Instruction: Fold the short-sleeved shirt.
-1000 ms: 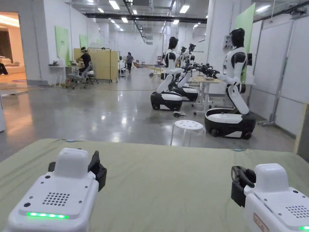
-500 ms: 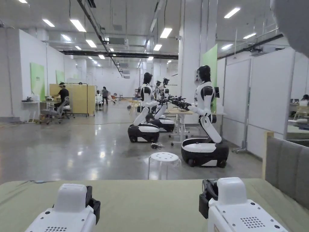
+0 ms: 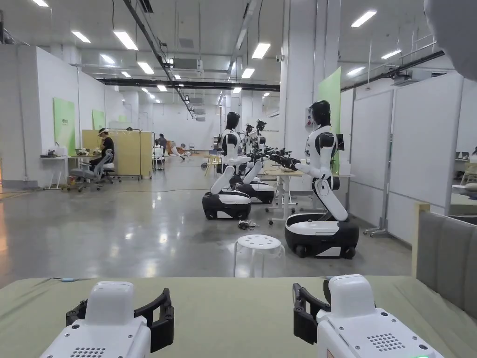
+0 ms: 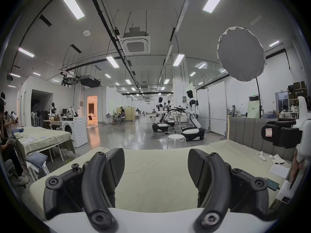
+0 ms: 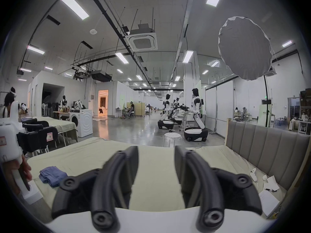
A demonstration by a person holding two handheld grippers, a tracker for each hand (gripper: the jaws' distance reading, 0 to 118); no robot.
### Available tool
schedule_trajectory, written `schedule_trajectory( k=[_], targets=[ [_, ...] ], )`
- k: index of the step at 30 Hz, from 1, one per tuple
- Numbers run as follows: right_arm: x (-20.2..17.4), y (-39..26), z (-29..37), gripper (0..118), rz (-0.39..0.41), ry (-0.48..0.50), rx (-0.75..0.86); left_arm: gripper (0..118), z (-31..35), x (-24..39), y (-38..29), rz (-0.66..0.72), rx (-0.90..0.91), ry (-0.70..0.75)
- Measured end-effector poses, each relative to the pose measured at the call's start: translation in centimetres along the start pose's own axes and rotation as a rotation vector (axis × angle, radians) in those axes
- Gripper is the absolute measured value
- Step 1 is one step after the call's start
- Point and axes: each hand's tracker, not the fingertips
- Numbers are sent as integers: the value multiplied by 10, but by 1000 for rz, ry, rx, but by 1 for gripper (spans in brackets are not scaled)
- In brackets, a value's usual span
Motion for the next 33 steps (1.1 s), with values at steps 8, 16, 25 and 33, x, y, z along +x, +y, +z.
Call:
schedule_trajectory(
  k=[8, 16, 25, 33],
  targets=[
    [-14, -3, 1, 115, 44, 24, -3, 77, 0, 1, 0, 9, 2, -3],
    [-16, 5, 4, 118, -10, 13, 35, 77, 2, 6, 0, 18, 2, -11],
    [-18, 20, 1, 118, -99, -98, -35, 77, 1, 5, -4, 28, -3, -14],
    [-17, 29, 4, 118, -203, -119, -60, 77, -1, 8, -3, 31, -5, -21]
  ],
)
